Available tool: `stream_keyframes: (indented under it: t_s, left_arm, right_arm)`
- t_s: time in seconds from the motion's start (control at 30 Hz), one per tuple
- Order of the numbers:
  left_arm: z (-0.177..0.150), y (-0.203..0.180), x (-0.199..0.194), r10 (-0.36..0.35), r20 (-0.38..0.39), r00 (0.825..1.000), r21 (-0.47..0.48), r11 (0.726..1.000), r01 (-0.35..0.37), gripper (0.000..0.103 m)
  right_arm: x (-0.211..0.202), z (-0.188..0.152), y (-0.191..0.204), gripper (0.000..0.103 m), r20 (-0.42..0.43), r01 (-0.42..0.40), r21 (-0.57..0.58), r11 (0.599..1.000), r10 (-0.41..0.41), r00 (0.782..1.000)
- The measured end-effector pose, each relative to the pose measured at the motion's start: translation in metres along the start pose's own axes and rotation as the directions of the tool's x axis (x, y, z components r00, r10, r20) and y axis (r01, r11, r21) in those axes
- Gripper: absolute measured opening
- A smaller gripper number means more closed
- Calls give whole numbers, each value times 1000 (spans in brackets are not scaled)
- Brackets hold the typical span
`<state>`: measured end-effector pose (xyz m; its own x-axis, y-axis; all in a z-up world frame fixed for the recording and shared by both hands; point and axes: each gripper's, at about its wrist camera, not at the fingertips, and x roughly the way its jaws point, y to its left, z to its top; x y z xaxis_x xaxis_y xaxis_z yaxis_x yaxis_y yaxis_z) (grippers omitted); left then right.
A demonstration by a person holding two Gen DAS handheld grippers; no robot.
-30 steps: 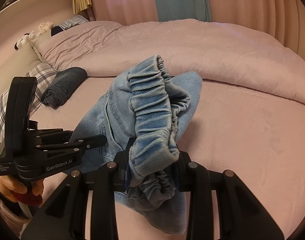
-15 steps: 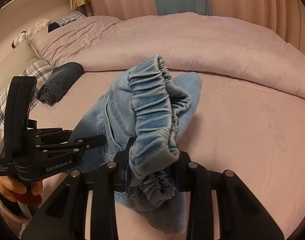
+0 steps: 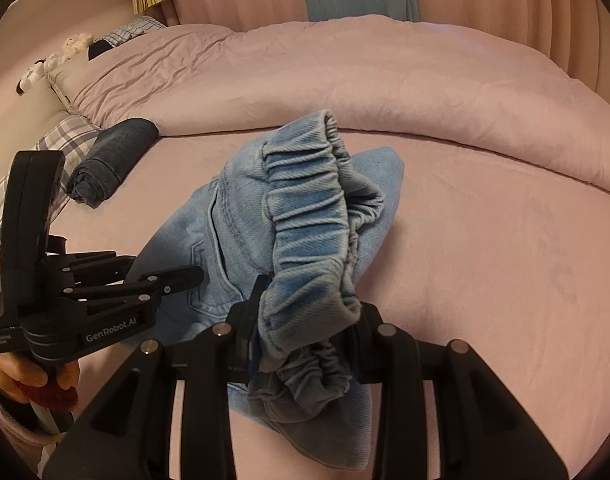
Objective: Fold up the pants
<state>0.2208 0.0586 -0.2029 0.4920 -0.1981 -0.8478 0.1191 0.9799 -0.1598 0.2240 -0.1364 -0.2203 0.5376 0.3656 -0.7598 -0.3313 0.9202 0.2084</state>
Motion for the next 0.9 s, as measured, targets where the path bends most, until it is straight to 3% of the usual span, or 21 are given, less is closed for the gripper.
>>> stream_keyframes:
  t_s: [0.53,0.6,0.73,0.83,0.9]
  left_arm:
    - [-4,8,11,0,-11,1000,-6,1000,0,23]
    - [-4,11,13,3,-21,1000,-24,1000,-4,30]
    - [-5,17,15,48,-28,998,-53,997,-50,60]
    - [-7,26,18,67,-37,997,-93,993,-70,77]
    - [-11,32,15,72,-44,996,-120,990,-77,81]
  right_arm:
    - [21,-5,-13,40,-72,23,72,997,-18,997]
    - [24,-6,-16,46,-80,30,83,996,-23,996]
    - [34,-12,-25,59,-130,86,124,989,-70,989]
    - [34,-18,-33,75,-130,110,157,982,-90,987]
    - [33,-21,-39,83,-133,107,190,976,-82,988]
